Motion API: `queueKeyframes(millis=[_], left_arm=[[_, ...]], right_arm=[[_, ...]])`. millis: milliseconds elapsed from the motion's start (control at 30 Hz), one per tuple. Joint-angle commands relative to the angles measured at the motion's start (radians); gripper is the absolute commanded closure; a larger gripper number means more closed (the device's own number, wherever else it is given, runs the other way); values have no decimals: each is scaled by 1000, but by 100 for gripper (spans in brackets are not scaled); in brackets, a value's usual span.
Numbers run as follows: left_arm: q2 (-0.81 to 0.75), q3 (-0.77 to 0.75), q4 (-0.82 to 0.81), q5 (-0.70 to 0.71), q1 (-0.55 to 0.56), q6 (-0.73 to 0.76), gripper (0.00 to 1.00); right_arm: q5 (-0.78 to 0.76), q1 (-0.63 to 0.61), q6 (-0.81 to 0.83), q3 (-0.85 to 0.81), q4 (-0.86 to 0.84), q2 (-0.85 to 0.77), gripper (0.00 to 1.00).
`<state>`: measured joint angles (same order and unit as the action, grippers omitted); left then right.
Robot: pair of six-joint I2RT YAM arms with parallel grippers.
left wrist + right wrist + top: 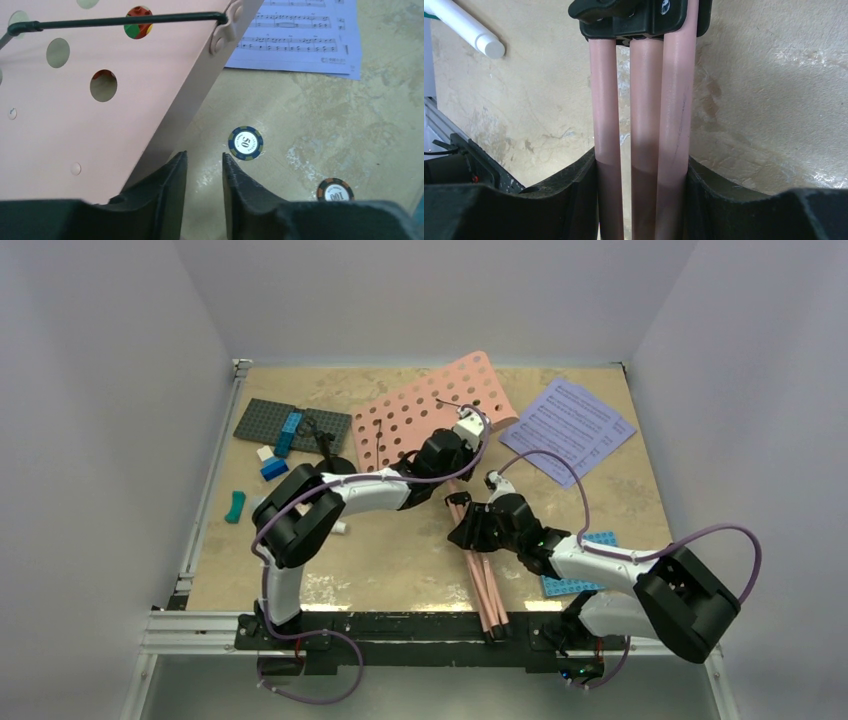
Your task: Pack up the instrument practice props
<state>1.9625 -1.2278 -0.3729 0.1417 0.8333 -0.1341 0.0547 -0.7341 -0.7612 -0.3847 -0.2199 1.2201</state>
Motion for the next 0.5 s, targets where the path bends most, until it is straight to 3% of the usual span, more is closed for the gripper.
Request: queueKeyframes(millis=[0, 167, 367, 467], left_arm=[[-108, 6, -8, -8, 4, -14, 57], [-195, 54, 1, -35, 39, -18, 39], [-363, 162, 7, -29, 86, -94, 28], [-454, 219, 6, -5, 114, -113, 26]], right_arm=[[-79, 0, -16, -5, -97, 3, 100], [-83, 1, -33, 9, -76, 9, 100], [-97, 2, -23, -18, 46, 4, 100], [-96, 1, -20, -30, 96, -1, 89]])
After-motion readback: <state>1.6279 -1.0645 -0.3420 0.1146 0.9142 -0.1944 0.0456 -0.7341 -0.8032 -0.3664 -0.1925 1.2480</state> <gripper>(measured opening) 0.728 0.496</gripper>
